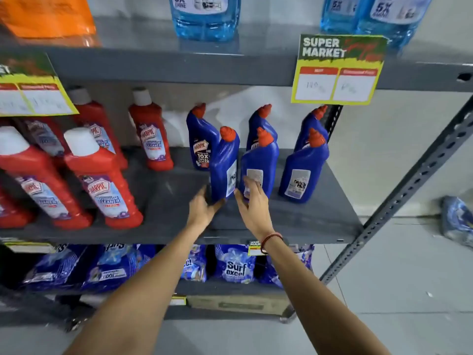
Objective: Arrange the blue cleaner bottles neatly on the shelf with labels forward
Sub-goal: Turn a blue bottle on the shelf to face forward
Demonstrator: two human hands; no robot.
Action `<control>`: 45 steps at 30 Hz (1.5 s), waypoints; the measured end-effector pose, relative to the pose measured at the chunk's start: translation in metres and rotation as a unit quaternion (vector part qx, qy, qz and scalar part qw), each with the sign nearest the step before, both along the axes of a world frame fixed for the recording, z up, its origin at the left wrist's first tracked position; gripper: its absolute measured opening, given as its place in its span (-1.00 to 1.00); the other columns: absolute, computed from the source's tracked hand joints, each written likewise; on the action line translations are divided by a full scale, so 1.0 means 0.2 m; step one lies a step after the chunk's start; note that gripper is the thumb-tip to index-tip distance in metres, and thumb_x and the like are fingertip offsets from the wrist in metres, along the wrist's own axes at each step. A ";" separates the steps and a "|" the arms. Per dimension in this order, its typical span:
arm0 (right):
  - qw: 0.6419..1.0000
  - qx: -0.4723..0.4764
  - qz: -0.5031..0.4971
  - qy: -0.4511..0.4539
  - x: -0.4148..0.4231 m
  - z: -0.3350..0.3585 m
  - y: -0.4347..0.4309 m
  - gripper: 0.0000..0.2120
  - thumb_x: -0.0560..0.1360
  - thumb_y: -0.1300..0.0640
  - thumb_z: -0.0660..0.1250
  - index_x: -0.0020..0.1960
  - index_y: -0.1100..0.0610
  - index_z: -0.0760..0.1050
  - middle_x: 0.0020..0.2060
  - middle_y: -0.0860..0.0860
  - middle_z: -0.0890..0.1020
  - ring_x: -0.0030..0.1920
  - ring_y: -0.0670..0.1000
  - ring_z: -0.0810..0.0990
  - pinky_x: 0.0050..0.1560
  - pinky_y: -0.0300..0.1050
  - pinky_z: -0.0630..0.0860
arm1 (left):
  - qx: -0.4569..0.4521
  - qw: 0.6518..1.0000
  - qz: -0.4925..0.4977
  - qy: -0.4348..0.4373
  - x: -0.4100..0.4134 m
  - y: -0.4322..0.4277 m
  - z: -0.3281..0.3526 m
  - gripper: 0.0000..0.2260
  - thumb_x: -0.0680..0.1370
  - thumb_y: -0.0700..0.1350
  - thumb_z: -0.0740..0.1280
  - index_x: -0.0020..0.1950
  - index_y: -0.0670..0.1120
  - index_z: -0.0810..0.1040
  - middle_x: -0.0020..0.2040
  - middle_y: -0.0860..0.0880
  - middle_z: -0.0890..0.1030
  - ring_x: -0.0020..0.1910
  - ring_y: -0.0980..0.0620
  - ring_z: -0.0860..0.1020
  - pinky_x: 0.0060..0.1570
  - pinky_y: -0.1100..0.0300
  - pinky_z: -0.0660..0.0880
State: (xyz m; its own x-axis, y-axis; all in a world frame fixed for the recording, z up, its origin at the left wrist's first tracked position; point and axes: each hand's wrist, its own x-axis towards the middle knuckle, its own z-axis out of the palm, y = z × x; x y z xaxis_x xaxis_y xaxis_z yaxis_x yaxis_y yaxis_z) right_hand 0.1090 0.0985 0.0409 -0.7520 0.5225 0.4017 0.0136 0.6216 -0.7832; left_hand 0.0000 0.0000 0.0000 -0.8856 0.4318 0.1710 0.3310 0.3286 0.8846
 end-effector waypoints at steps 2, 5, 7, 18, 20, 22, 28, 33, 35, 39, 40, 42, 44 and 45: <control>0.999 -0.031 0.009 -0.008 -0.04 0.00 0.01 -0.67 0.55 0.20 0.25 0.30 0.20 0.36 0.19 0.19 0.53 0.06 0.18 0.58 0.08 0.18 0.54 | -0.002 1.000 0.020 -0.015 -0.01 0.03 -0.01 -0.47 0.33 -0.07 0.51 0.25 -0.12 0.44 0.17 -0.14 0.61 0.14 -0.09 0.55 -0.04 0.33 0.34; 0.999 -0.046 0.013 -0.026 -0.08 -0.03 0.02 -0.63 0.55 0.22 0.24 0.34 0.24 0.33 0.21 0.21 0.54 0.16 0.19 0.56 0.17 0.14 0.52 | 0.041 0.998 0.025 -0.051 -0.04 0.10 -0.01 -0.45 0.30 -0.06 0.52 0.23 -0.11 0.44 0.10 -0.08 0.62 0.00 0.03 0.55 -0.06 0.32 0.39; 0.998 -0.057 0.011 -0.030 -0.12 -0.03 0.01 -0.62 0.55 0.22 0.25 0.35 0.25 0.33 0.22 0.21 0.53 0.18 0.18 0.55 0.21 0.12 0.51 | 0.064 0.996 0.024 -0.059 -0.09 0.13 0.01 -0.55 0.31 -0.09 0.52 0.14 -0.13 0.49 0.00 -0.09 0.64 -0.11 0.07 0.55 -0.23 0.46 0.39; 0.995 -0.092 -0.009 0.027 -0.27 0.13 -0.05 -0.14 0.36 -0.02 0.49 0.48 0.13 0.09 0.44 0.05 0.30 0.38 -0.07 0.30 0.33 -0.22 0.26 | 0.187 0.959 -0.121 -0.175 -0.21 -0.15 0.08 -0.64 0.22 -0.03 0.54 -0.02 0.07 0.59 -0.09 0.09 0.71 -0.03 0.08 0.64 -0.10 0.30 0.56; 0.989 -0.135 0.056 0.018 -0.32 0.19 -0.04 -0.13 0.30 -0.02 0.54 0.45 0.12 0.16 0.36 0.04 0.42 0.33 -0.05 0.41 0.29 -0.16 0.37 | 0.181 0.952 -0.155 -0.193 -0.25 -0.22 0.11 -0.62 0.23 -0.08 0.54 0.01 0.05 0.59 -0.06 0.06 0.71 0.01 0.05 0.64 -0.09 0.29 0.56; 0.965 -0.215 0.149 -0.007 -0.36 0.24 -0.02 -0.30 0.27 0.06 0.57 0.31 0.09 0.35 0.17 0.02 0.60 0.13 -0.06 0.59 0.11 -0.09 0.54 | 0.159 0.946 -0.194 -0.203 -0.27 -0.28 0.15 -0.63 0.22 -0.11 0.55 0.00 0.01 0.62 -0.04 0.01 0.71 0.01 0.01 0.64 -0.09 0.28 0.56; 0.958 -0.260 0.118 0.022 -0.40 0.26 -0.09 -0.61 0.19 0.14 0.61 -0.08 0.04 0.51 -0.16 -0.01 0.69 -0.16 -0.03 0.69 -0.14 -0.06 0.63 | 0.141 0.964 -0.130 -0.182 -0.19 -0.35 0.11 -0.67 0.26 -0.04 0.52 -0.01 -0.05 0.62 -0.02 -0.06 0.71 -0.07 0.11 0.64 -0.11 0.32 0.52; 0.962 -0.228 -0.071 0.130 -0.41 0.32 -0.22 -0.69 0.21 0.03 0.56 -0.18 -0.08 0.46 -0.33 -0.17 0.63 -0.31 -0.21 0.62 -0.32 -0.39 0.53 | 0.167 0.979 -0.065 -0.096 0.03 -0.18 0.07 -0.28 0.20 -0.06 0.57 0.29 -0.05 0.37 0.19 0.00 0.58 0.12 0.13 0.56 -0.07 0.34 0.54; 0.959 -0.222 -0.101 0.141 -0.41 0.34 -0.27 -0.69 0.23 0.03 0.54 -0.15 -0.06 0.45 -0.34 -0.16 0.61 -0.32 -0.15 0.62 -0.28 -0.30 0.56 | 0.164 0.979 -0.019 -0.121 0.06 -0.07 0.11 -0.18 0.19 -0.01 0.50 0.37 -0.11 0.24 0.28 -0.14 0.48 0.22 -0.01 0.50 0.10 0.09 0.54; 0.983 -0.150 -0.020 0.108 -0.40 0.36 -0.28 -0.54 0.24 0.00 0.57 0.03 0.01 0.42 -0.15 -0.09 0.60 -0.17 -0.10 0.59 -0.09 -0.30 0.53 | 0.144 0.981 -0.021 -0.125 -0.01 -0.06 0.16 -0.61 0.39 -0.11 0.36 0.21 -0.02 0.43 0.01 0.09 0.58 -0.10 0.30 0.57 -0.12 0.30 0.54; 0.988 -0.121 0.010 0.099 -0.39 0.37 -0.25 -0.45 0.22 -0.04 0.58 0.10 0.03 0.42 -0.03 -0.06 0.57 -0.07 -0.10 0.56 -0.04 -0.40 0.47 | 0.148 0.974 -0.069 -0.156 -0.04 -0.09 0.17 -0.67 0.37 -0.22 0.40 0.10 -0.01 0.48 -0.09 0.06 0.61 -0.16 0.26 0.60 -0.16 0.27 0.55; 0.991 -0.090 0.076 0.066 -0.40 0.38 -0.17 -0.28 0.19 -0.06 0.59 0.24 0.04 0.35 0.14 -0.05 0.48 0.09 -0.11 0.49 0.07 -0.47 0.39 | 0.134 0.953 -0.168 -0.215 -0.12 -0.17 0.17 -0.66 0.32 -0.28 0.46 0.02 -0.01 0.55 -0.14 0.02 0.67 -0.11 0.09 0.63 -0.09 0.20 0.58; 0.968 -0.174 0.179 -0.001 -0.41 0.40 -0.08 -0.28 0.24 0.03 0.59 0.28 0.00 0.31 0.19 -0.02 0.50 0.15 -0.06 0.54 0.13 -0.29 0.50 | 0.083 0.949 -0.209 -0.221 -0.20 -0.25 0.18 -0.69 0.29 -0.24 0.52 -0.01 -0.01 0.60 -0.13 0.04 0.68 -0.04 0.02 0.62 0.00 0.19 0.56; 0.951 -0.216 0.221 -0.027 -0.41 0.39 -0.04 -0.35 0.26 0.10 0.58 0.24 -0.03 0.34 0.14 0.00 0.56 0.11 -0.02 0.58 0.06 -0.25 0.56 | 0.059 0.953 -0.208 -0.212 -0.24 -0.28 0.19 -0.71 0.27 -0.20 0.55 -0.05 -0.02 0.62 -0.15 0.06 0.69 -0.06 0.04 0.61 -0.02 0.23 0.55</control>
State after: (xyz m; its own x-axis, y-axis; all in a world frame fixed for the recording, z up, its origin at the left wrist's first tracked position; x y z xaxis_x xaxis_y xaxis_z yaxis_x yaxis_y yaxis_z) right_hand 0.0266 0.0901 0.1188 -0.9500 0.2573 0.1767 -0.1275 0.1968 -0.9721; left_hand -0.0477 -0.0555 0.0372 -0.6417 0.7611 -0.0950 0.0146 0.1360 0.9906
